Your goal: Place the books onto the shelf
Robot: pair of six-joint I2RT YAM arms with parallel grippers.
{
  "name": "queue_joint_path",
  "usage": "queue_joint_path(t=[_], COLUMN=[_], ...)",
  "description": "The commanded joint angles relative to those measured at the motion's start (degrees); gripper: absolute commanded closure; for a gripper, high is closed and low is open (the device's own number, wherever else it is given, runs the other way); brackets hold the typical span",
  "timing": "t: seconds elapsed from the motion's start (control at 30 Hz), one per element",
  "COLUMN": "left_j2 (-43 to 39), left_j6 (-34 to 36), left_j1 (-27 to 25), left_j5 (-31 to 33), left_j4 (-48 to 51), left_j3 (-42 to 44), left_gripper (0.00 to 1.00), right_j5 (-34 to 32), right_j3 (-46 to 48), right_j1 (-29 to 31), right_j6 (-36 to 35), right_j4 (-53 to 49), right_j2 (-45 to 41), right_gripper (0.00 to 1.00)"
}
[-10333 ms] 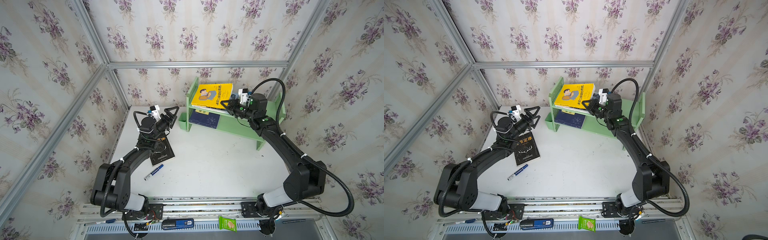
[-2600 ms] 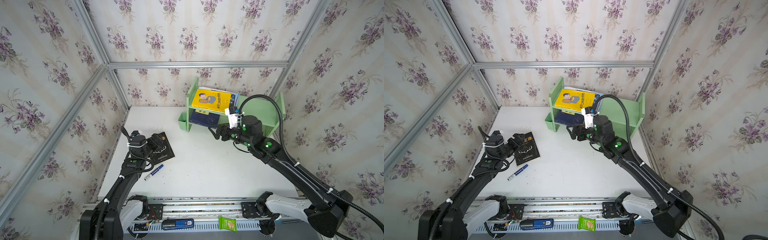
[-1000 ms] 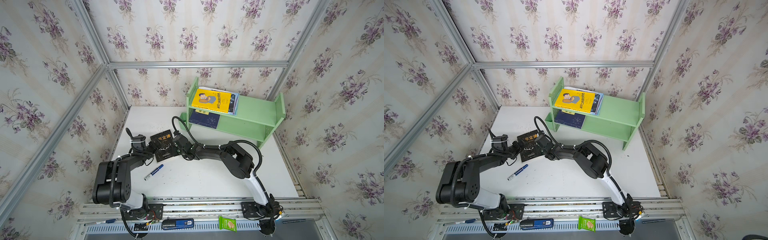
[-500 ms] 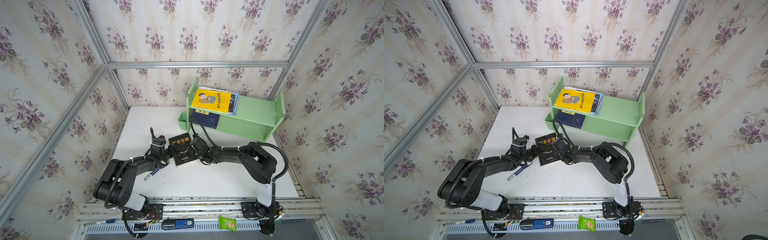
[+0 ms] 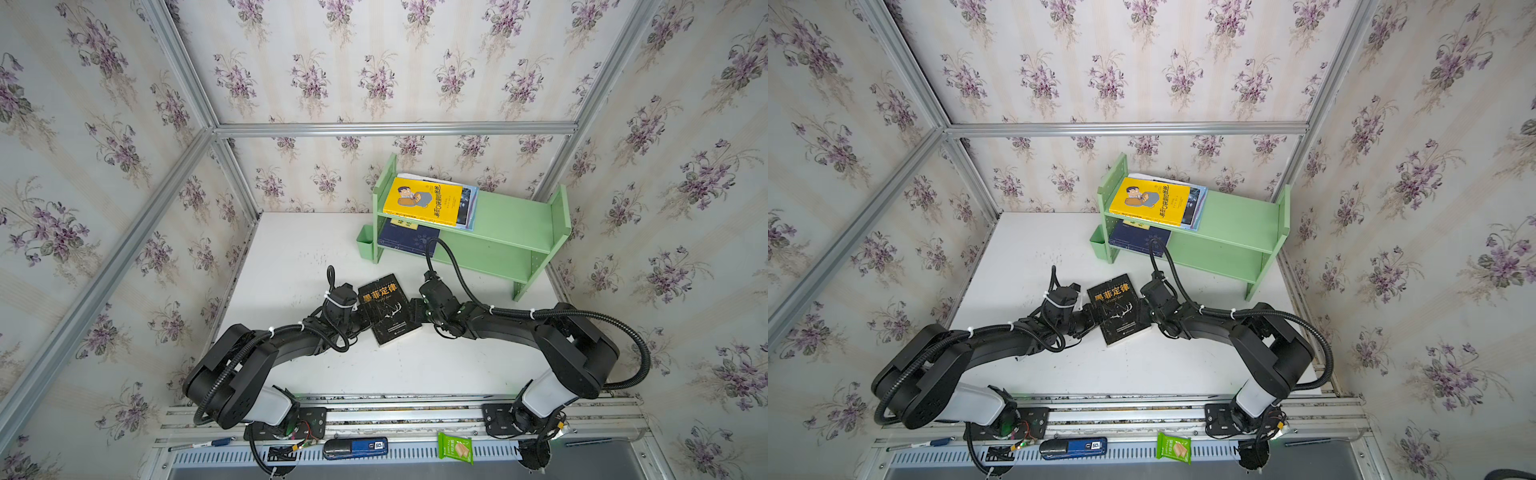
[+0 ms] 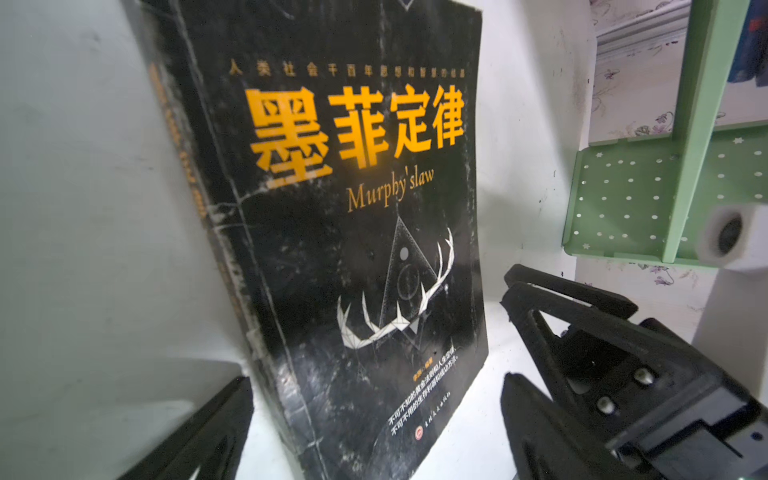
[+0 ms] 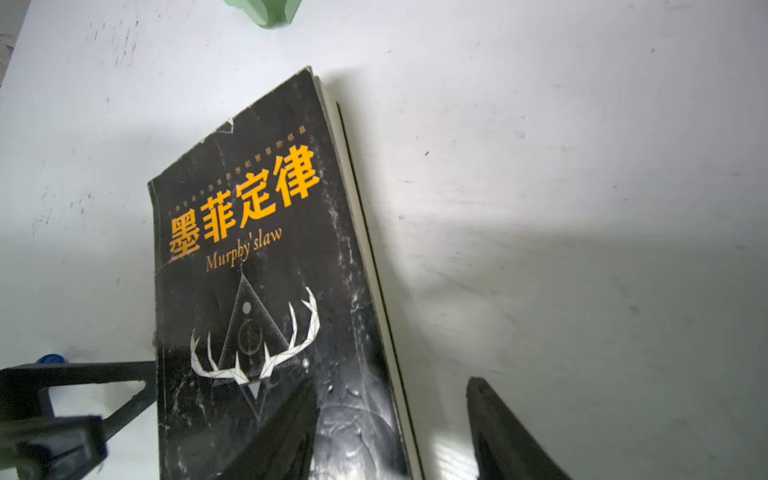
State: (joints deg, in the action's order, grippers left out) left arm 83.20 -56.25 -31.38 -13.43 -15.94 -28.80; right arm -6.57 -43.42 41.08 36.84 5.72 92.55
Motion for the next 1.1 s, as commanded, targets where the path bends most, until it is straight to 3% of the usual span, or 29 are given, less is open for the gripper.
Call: queue_joint_path(t=[0.0, 0.2, 0.33, 0.43, 0.57, 0.8, 1.07], left_j2=[0.4, 3.1, 5.6, 6.8, 6.4, 3.9, 0.4], left_j6=[-2.6, -5.6, -8.0, -9.5, -13.1, -17.8, -16.1], left_j1=[-0.5, -2.1, -2.7, -3.0, -3.0, -3.0, -2.9], left_j5=[6.0, 8.7, 7.2, 2.7, -3.9, -7.2, -4.4], left_j4=[7.4, 8.4, 6.4, -1.2, -18.3, -37.6, -26.5], left_j3=[-0.4, -1.7, -2.9, -2.6, 0.8, 4.8, 5.2], left_gripper=[0.04, 0.05, 0.05, 0.06, 0.12, 0.26, 0.49], right_j5=[0.6, 2.5, 3.7, 6.3, 9.3, 12.5, 11.9], right_j3=[-0.7, -5.3, -6.9, -6.9, -6.1, -3.9, -3.8], right_j1=[-0.6, -0.6, -0.5, -0.5, -0.3, -0.2, -0.3], right_j6=[-3.2, -4.3, -2.6, -1.3, 1.3, 4.8, 4.4], right_j4=[5.3, 8.5, 9.1, 10.0, 11.4, 14.9, 13.6], right_j2=[1.8, 8.8, 11.9, 14.0, 16.1, 17.9, 16.7], right_gripper=[0.41, 0.44, 0.51, 0.59, 0.65, 0.68, 0.68])
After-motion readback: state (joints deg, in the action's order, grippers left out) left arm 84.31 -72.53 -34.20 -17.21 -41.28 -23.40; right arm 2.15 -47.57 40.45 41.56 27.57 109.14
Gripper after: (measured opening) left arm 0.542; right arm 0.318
